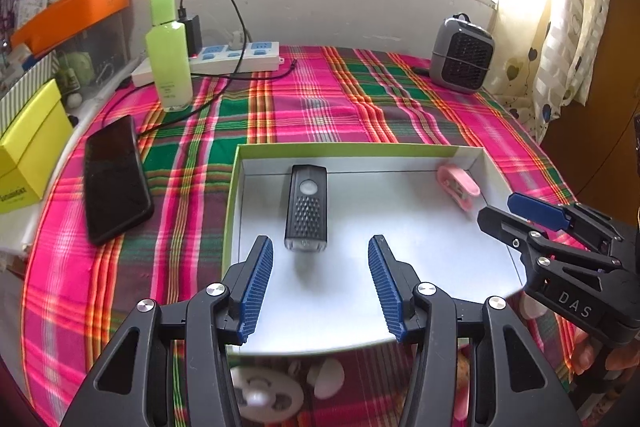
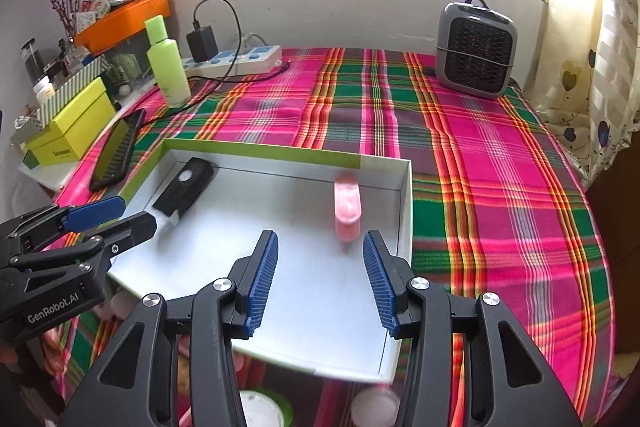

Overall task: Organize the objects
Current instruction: 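Withdraw both grippers from the box toward the remaining objects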

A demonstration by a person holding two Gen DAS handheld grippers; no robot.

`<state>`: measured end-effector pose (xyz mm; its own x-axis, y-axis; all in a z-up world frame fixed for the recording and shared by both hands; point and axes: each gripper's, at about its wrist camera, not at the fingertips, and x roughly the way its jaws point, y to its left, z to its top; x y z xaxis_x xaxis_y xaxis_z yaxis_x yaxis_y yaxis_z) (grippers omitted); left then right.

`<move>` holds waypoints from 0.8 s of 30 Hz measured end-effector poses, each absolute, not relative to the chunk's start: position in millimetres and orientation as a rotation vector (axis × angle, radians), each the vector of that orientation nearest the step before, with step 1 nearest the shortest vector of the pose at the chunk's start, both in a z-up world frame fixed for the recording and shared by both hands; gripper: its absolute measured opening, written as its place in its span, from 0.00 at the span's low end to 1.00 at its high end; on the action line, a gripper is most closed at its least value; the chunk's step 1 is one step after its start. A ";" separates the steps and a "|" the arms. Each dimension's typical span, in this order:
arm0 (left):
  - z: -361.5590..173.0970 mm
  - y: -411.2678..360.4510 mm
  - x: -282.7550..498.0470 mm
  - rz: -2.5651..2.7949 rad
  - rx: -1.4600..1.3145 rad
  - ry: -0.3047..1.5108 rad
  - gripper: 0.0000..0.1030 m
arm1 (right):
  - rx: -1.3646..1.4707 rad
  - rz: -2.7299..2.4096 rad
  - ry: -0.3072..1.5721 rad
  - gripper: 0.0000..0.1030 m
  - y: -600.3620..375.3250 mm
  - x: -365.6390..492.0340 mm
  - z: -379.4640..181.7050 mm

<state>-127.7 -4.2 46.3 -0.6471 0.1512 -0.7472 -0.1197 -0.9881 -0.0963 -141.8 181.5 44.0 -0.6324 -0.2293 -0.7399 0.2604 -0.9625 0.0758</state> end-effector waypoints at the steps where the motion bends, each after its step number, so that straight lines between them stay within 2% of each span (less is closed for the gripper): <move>1: 47.5 -4.0 -123.7 2.732 -1.232 -0.050 0.47 | 1.175 -2.618 0.052 0.44 182.0 -139.1 45.0; 24: 40.4 -29.4 -47.6 2.766 -1.155 -0.091 0.47 | 1.111 -2.693 0.023 0.44 213.1 -68.3 44.9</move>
<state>-47.6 -29.4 40.4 -0.6945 0.1548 -0.7026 -0.1081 -0.9879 -0.1108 -68.3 213.1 44.9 -0.6872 -0.2033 -0.6975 0.2154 -0.9739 0.0717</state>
